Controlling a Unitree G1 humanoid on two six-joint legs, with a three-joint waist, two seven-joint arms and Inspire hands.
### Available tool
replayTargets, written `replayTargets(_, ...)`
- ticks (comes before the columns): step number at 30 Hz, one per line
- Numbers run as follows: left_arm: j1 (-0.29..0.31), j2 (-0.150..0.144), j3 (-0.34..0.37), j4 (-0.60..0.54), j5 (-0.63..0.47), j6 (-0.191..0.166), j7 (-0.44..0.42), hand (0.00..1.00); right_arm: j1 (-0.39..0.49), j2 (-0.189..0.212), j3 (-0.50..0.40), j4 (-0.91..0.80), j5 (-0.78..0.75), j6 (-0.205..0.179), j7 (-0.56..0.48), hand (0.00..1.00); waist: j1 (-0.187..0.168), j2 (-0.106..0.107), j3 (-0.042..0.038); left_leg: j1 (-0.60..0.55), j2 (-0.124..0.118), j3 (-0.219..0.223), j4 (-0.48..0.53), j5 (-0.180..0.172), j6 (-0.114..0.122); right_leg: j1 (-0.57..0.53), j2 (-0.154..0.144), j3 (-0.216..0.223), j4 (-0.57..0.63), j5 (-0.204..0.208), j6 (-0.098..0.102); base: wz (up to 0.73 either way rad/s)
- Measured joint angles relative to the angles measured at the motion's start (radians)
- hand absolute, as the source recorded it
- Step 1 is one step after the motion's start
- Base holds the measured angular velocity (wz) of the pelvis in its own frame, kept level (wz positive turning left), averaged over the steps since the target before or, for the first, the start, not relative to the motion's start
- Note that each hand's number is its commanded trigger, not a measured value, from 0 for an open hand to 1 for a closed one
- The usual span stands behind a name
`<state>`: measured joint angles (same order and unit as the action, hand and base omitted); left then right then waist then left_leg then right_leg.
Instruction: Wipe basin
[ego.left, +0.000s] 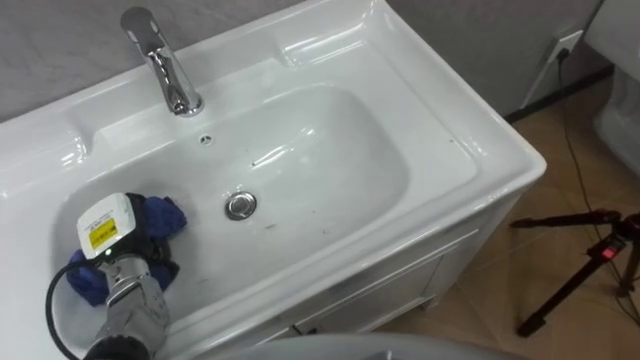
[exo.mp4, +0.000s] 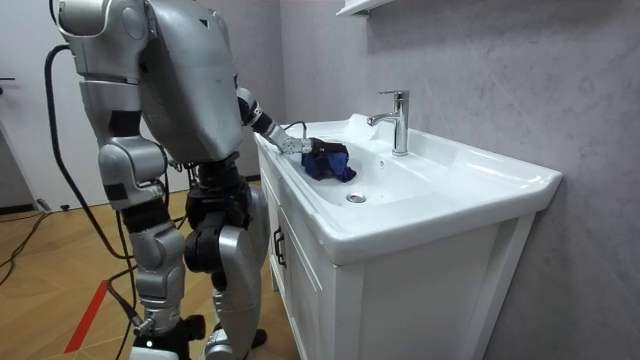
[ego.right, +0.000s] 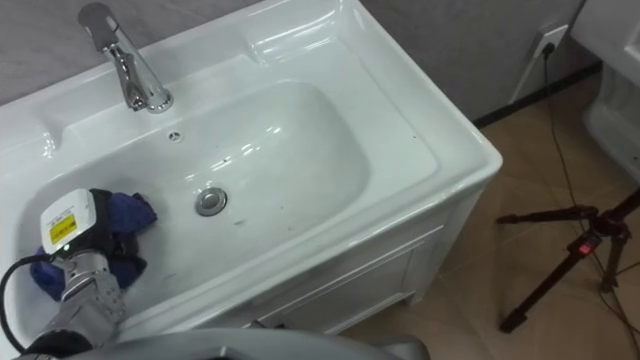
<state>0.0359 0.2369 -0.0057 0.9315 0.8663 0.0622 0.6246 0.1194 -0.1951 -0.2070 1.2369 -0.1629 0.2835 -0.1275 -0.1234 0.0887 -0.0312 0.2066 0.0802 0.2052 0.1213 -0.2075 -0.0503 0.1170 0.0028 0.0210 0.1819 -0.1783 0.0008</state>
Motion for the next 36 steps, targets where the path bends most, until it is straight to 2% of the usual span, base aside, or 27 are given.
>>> replayTargets(5,0.0,0.0,0.004,-0.008,0.003,0.0,-0.01,1.0,0.002,-0.007,-0.013,-0.001,0.0,-0.012,0.0,0.0,-0.001,0.003,0.0018,-0.002,-0.001,-0.015,0.0,0.0,0.0,0.01,-0.001,-0.008,-0.011,0.0,0.0,0.09)
replayTargets(13,0.005,0.0,0.021,-0.037,0.0,0.002,-0.078,1.0,0.022,-0.013,-0.033,0.003,0.005,-0.009,0.0,0.0,-0.005,0.022,0.0057,-0.002,-0.001,-0.016,0.001,0.0,0.0,0.005,-0.001,-0.008,-0.013,-0.001,0.0,0.01)
replayTargets(17,0.009,0.0,0.021,-0.05,-0.001,0.011,-0.094,1.0,0.031,-0.013,-0.033,0.004,0.018,-0.008,0.001,0.0,-0.012,0.023,0.0061,-0.002,-0.001,-0.016,0.001,0.0,0.0,0.007,-0.002,-0.011,-0.014,-0.002,0.0,0.02)
replayTargets(23,0.004,-0.001,0.02,-0.052,-0.011,0.027,-0.114,1.0,0.041,-0.013,-0.032,0.003,0.04,-0.022,-0.017,0.0,-0.028,0.018,0.0065,-0.001,-0.001,-0.022,0.007,0.0,0.0,0.016,-0.005,-0.022,-0.013,-0.005,0.0,0.05)
replayTargets(27,0.001,-0.002,0.018,-0.051,-0.014,0.041,-0.119,1.0,0.056,-0.01,-0.026,0.003,0.043,-0.051,-0.024,0.0,-0.037,0.006,0.0119,0.015,-0.004,-0.022,0.009,0.0,0.0,0.025,-0.008,-0.023,-0.006,-0.017,0.0,0.01)
replayTargets(31,-0.02,-0.006,-0.006,-0.05,-0.057,0.063,-0.119,1.0,0.058,-0.003,0.042,0.008,0.046,-0.051,-0.021,0.0,-0.036,-0.003,0.0165,0.015,-0.008,-0.021,0.009,0.0,0.0,0.02,-0.011,-0.021,0.008,-0.025,0.004,0.02)
replayTargets(34,-0.044,-0.029,-0.013,-0.049,-0.1,0.076,-0.121,1.0,0.059,0.011,0.073,0.008,0.046,-0.049,-0.022,0.0,-0.036,-0.011,0.0209,0.01,-0.01,-0.02,0.01,0.0,0.0,0.018,-0.015,-0.024,0.008,-0.027,0.006,0.06)
replayTargets(36,-0.056,-0.041,-0.034,-0.053,-0.157,0.08,-0.121,1.0,0.058,0.02,0.087,0.008,0.05,-0.043,-0.024,0.0,-0.037,-0.016,0.0199,0.0,-0.011,-0.018,0.013,0.0,0.0,0.011,-0.016,-0.025,0.008,-0.026,0.008,0.0)
